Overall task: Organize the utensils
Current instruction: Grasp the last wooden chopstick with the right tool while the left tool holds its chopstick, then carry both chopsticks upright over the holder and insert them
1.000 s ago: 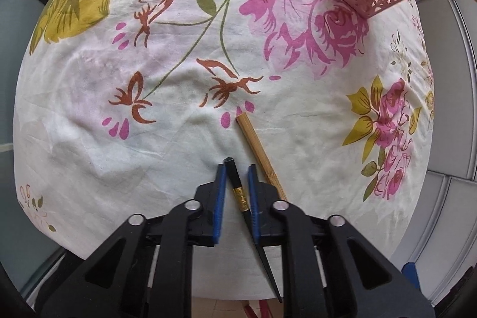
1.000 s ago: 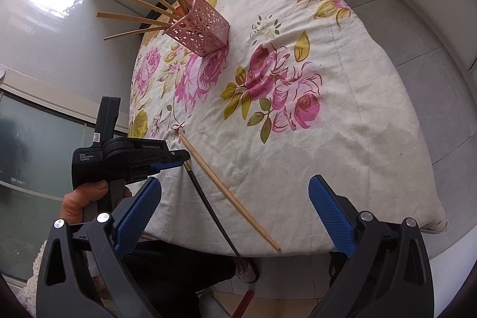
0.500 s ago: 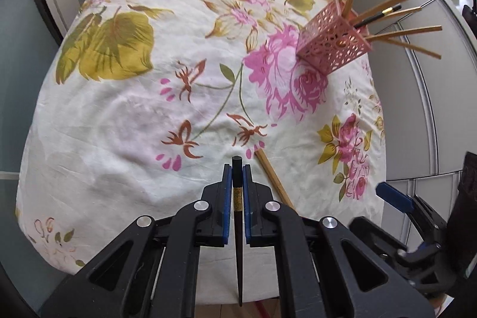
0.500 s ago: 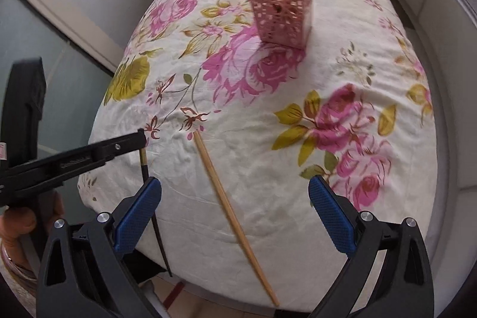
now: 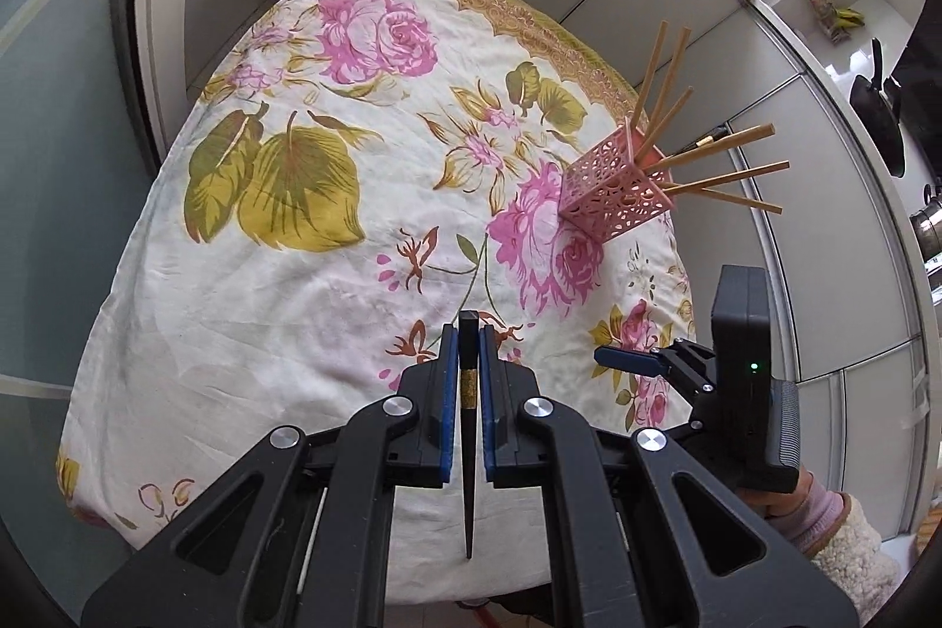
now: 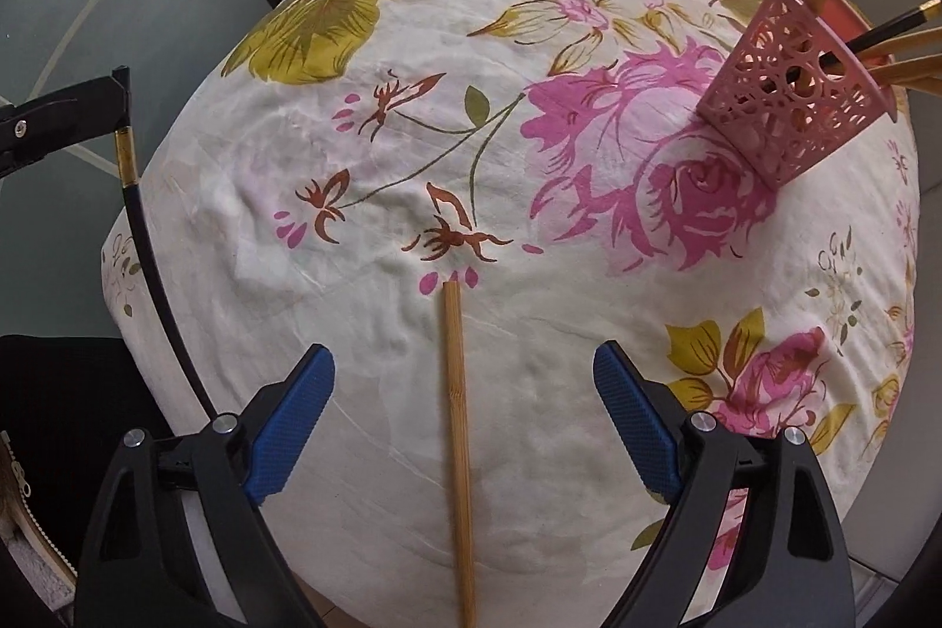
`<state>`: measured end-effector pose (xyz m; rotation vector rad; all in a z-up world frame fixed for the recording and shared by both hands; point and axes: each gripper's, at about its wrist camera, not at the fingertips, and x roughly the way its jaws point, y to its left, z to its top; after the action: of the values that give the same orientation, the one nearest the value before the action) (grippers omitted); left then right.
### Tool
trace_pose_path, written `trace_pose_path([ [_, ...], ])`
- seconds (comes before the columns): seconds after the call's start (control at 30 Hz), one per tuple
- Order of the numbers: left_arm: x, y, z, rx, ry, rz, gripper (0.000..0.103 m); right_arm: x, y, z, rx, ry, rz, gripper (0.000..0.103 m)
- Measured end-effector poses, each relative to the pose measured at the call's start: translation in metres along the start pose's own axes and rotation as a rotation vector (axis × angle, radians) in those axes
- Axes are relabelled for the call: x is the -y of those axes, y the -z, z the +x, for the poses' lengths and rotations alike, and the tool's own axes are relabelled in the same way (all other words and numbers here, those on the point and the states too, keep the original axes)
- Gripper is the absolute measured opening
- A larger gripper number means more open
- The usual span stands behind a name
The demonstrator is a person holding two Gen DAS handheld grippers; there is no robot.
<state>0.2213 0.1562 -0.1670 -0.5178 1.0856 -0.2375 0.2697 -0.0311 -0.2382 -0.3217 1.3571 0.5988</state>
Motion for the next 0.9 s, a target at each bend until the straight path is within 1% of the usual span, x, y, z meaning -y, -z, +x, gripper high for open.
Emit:
trace_pose_path([
  [0.1, 0.000, -0.001, -0.001, 0.001, 0.015, 0.010, 0.006, -0.002, -0.006, 0.009, -0.013, -0.018, -0.023, 0.086],
  [0.17, -0.002, -0.002, -0.004, 0.009, 0.023, 0.010, 0.006, -0.003, -0.009, 0.018, -0.034, -0.032, -0.033, 0.078],
  [0.2, -0.003, -0.003, -0.005, 0.011, 0.024, 0.009, 0.006, -0.003, -0.011, 0.023, -0.052, -0.032, -0.036, 0.072],
  [0.23, -0.005, -0.004, -0.005, 0.011, 0.026, 0.006, 0.006, -0.004, -0.011, 0.029, -0.068, -0.018, -0.037, 0.071],
  [0.27, -0.007, -0.004, -0.005, 0.011, 0.028, 0.000, 0.006, -0.006, -0.012, 0.029, -0.042, -0.012, -0.054, 0.068],
  [0.33, -0.011, -0.005, -0.004, 0.007, 0.031, -0.007, 0.006, -0.006, -0.017, 0.031, -0.032, -0.017, -0.054, 0.067],
  [0.37, -0.012, -0.006, -0.004, 0.006, 0.030, -0.011, 0.006, -0.005, -0.019, 0.032, -0.028, -0.020, -0.044, 0.064],
  [0.4, -0.013, -0.005, -0.004, 0.005, 0.030, -0.013, 0.006, -0.004, -0.020, 0.032, -0.026, -0.012, -0.042, 0.055],
  [0.43, -0.013, -0.006, -0.005, 0.006, 0.033, -0.014, 0.006, -0.003, -0.021, 0.031, -0.028, 0.012, -0.042, 0.039],
  [0.47, -0.013, -0.006, -0.005, 0.007, 0.034, -0.014, 0.006, -0.002, -0.022, 0.031, -0.031, 0.047, -0.040, 0.031],
  [0.5, -0.012, -0.006, -0.006, 0.009, 0.033, -0.015, 0.006, 0.000, -0.022, 0.030, -0.034, 0.075, -0.035, 0.017],
  [0.53, -0.013, -0.006, -0.006, 0.008, 0.033, -0.015, 0.006, 0.001, -0.021, 0.029, -0.036, 0.083, -0.022, 0.009],
  [0.57, -0.013, -0.006, -0.006, 0.008, 0.032, -0.017, 0.006, 0.000, -0.018, 0.029, -0.037, 0.099, -0.015, 0.009],
  [0.63, -0.015, -0.006, -0.007, 0.011, 0.030, -0.023, 0.006, -0.012, -0.010, 0.028, -0.020, 0.165, -0.030, 0.008],
  [0.7, -0.016, -0.006, -0.007, 0.018, 0.025, -0.029, 0.006, -0.018, 0.000, 0.026, -0.002, 0.205, -0.017, 0.008],
  [0.8, -0.017, -0.004, -0.008, 0.024, 0.020, -0.036, 0.006, -0.014, 0.007, 0.023, 0.034, 0.189, 0.084, 0.008],
  [0.9, -0.019, -0.003, -0.014, 0.047, 0.033, -0.040, 0.006, -0.006, 0.017, 0.000, 0.130, 0.157, 0.146, 0.008],
])
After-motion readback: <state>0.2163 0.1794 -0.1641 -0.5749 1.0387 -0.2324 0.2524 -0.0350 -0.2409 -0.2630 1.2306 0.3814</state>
